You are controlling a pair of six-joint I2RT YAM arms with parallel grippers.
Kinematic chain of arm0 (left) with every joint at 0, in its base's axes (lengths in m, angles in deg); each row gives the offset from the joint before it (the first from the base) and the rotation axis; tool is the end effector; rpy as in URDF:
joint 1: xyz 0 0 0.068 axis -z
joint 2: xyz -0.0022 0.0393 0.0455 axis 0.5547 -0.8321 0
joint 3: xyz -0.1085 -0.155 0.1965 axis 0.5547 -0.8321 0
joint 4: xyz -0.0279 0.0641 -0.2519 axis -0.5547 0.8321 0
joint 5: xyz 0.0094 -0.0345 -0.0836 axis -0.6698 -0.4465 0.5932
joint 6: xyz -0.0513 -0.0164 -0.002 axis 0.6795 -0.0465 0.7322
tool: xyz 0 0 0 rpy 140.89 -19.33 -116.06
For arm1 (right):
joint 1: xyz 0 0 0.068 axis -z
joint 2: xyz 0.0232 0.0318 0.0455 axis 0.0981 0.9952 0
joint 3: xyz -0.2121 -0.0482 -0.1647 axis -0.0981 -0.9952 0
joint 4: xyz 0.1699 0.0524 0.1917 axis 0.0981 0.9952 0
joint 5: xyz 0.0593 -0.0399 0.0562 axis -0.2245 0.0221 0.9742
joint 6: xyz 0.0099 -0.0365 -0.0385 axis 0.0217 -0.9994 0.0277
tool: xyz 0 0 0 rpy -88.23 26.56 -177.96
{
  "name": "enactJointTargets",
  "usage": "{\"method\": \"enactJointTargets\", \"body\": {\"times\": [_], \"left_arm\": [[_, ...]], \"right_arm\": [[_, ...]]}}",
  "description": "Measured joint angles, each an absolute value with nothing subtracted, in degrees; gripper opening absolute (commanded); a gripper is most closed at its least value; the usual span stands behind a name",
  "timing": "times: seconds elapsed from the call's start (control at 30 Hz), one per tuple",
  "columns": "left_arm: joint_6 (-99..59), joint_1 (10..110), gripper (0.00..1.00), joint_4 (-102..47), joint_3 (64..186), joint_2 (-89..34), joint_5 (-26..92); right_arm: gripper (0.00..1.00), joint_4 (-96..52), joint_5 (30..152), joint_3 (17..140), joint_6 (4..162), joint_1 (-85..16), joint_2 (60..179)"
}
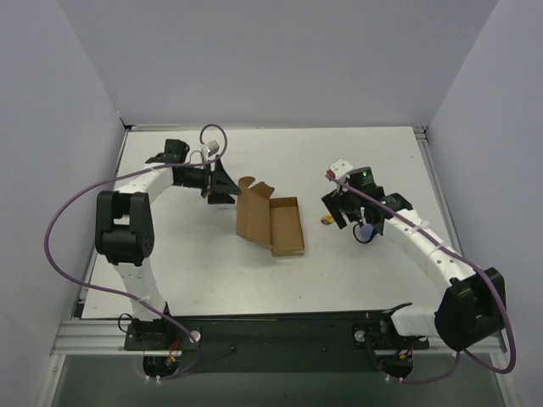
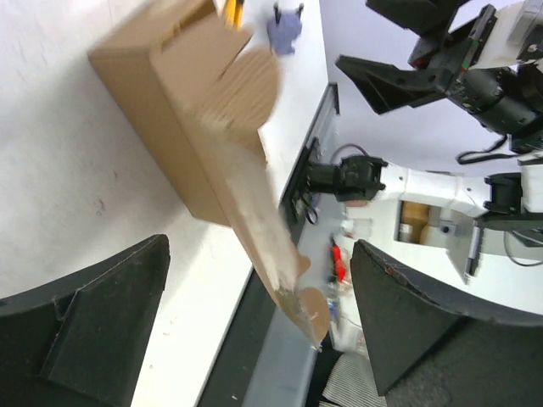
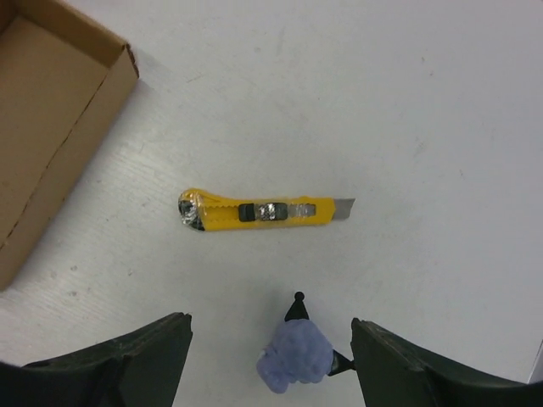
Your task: Unpack the express box
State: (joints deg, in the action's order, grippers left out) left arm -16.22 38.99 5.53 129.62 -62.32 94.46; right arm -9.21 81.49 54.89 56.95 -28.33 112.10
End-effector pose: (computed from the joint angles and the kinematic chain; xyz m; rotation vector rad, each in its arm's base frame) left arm 0.3815 -0.0689 0.1971 0.1673 2.4193 -1.7439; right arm 0.2630 0.1092 0.2699 -0.7702 2.0402 0.0049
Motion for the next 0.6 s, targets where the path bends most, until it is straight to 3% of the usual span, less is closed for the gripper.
{"method": "enactJointTargets", "body": {"times": [0.1,0.3,0.6], "left_arm": [[-21.55,37.85,0.97,11.37,137.22,-63.00,93.26],[-29.33,33.59,0.97,18.06,151.65,-63.35,89.11],[-32.81,24.28,0.98,19.83,160.90,-63.39,76.04]], "right_arm": [[0.87,-3.20,77.32,62.48,62.07,-29.00,113.92],[0.90,3.49,68.47,79.74,67.92,-29.40,119.10],[0.90,8.14,64.21,83.18,71.44,-25.68,119.38]]}}
